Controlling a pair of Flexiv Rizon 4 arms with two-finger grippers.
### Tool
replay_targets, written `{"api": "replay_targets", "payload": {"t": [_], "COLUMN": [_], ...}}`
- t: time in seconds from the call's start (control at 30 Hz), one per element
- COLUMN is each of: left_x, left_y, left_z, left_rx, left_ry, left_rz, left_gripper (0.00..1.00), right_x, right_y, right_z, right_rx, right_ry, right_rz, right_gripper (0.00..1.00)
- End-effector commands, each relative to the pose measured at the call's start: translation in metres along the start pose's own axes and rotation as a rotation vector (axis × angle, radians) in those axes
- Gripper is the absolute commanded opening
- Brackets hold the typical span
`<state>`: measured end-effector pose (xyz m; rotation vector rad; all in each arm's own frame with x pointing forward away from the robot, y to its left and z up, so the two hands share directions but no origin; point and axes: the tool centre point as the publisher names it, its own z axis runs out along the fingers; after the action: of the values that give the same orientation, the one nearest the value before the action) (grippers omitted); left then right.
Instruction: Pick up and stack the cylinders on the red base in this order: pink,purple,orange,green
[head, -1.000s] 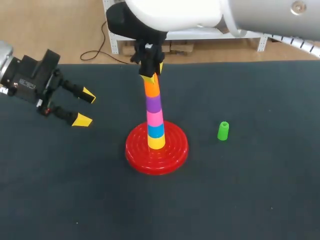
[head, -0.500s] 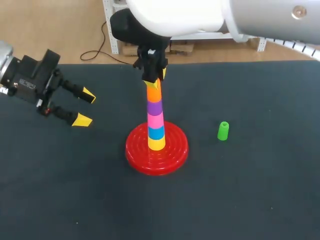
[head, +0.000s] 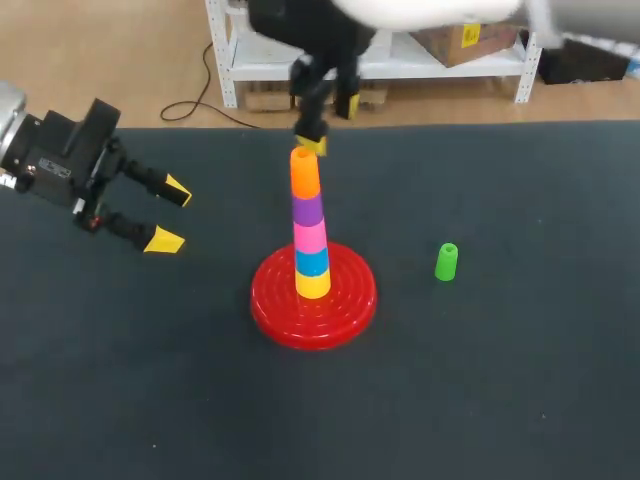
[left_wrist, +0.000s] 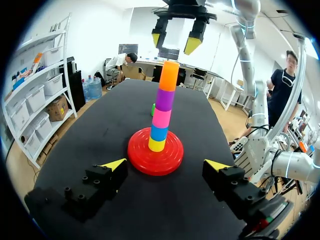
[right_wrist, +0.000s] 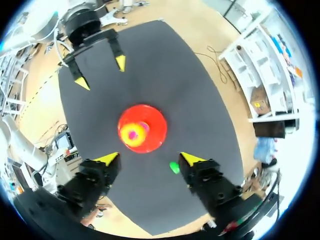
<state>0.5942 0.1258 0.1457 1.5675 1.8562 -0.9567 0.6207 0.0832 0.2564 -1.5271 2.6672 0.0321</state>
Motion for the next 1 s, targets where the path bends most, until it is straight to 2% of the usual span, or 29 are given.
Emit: {"api": "replay_targets", "payload": {"t": [0.03, 0.27, 0.47, 0.7, 1.0], "left_x": [0.001, 0.001, 0.001, 0.001, 0.001], "left_y": [0.001, 0.001, 0.001, 0.001, 0.001], "left_z": [0.0, 0.0, 0.0, 0.0, 0.0], "left_rx": [0.002, 0.002, 0.002, 0.002, 0.002], "left_ry": [-0.002, -0.002, -0.002, -0.002, -0.002], "left_rz": [0.002, 0.002, 0.002, 0.002, 0.002], "left_gripper": [1.0, 1.0, 1.0, 1.0, 1.0], "right_x": [0.044, 0.089, 0.113, 0.125, 0.133], "right_y": [-0.016, -0.046, -0.059, -0.07, -0.079], "right_z": [0.027, 0.091, 0.136, 0.167, 0.198], "right_rx": [0.053, 0.055, 0.038, 0.016, 0.002], "right_ry": [-0.066, 0.022, 0.06, 0.036, 0.08], "right_rz": [0.064, 0.181, 0.245, 0.313, 0.339], "right_gripper": [1.0, 1.0, 1.0, 1.0, 1.0]}}
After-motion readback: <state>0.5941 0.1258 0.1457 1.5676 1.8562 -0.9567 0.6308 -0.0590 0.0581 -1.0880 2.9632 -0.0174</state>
